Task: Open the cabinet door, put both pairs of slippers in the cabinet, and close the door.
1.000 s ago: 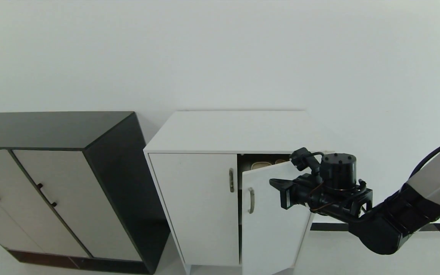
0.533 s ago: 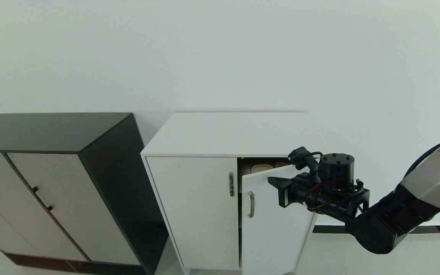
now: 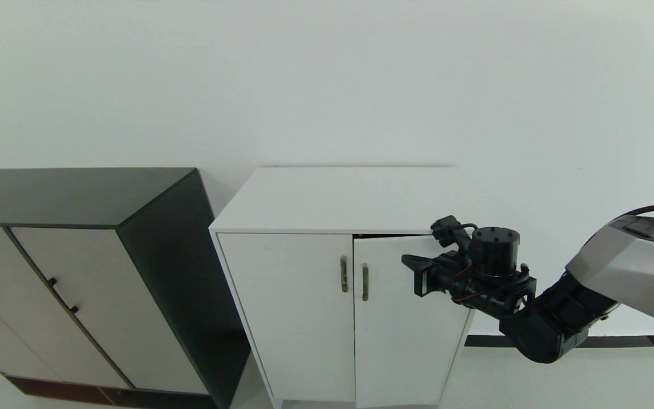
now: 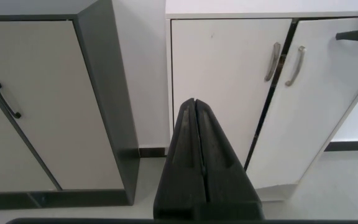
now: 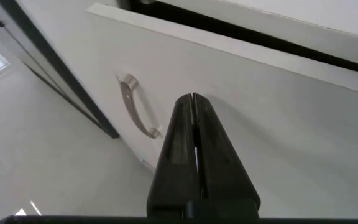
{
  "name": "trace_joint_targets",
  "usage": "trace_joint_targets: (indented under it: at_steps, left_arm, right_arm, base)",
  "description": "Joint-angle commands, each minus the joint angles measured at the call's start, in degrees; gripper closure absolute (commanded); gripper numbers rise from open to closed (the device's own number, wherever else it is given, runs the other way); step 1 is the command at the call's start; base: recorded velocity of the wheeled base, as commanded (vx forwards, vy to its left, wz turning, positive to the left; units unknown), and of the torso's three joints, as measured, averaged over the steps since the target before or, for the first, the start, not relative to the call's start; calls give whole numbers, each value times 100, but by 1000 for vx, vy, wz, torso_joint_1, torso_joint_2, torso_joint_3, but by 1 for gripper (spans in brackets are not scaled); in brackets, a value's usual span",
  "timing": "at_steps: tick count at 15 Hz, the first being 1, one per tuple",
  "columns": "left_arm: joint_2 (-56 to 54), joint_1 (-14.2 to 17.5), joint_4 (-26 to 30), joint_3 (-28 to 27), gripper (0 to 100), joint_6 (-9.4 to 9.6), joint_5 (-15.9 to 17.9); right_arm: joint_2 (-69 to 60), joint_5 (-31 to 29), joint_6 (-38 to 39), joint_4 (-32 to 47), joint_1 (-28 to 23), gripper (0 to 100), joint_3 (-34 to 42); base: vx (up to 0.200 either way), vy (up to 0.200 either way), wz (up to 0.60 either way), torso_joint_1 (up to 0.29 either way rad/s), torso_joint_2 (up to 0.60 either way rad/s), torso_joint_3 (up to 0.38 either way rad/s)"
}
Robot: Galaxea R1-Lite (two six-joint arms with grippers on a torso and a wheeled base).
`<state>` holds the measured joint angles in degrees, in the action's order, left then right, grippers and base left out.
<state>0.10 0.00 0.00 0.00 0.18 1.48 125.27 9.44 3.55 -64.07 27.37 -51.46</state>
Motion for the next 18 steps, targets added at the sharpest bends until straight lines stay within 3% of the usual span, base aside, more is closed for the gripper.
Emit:
trace_joint_targets:
  at_steps: [1,18]
  left_arm:
    - [-1,0,0,0,100,-1,2]
    - [-1,0,0,0,100,-1,2]
  right_arm:
    - [156,6,-3,0,-74,100,-93]
    - [613,6,23,18,-399,100,-725]
  base:
    - [0,0,0,0,0,0]
    - [0,0,0,0,0,0]
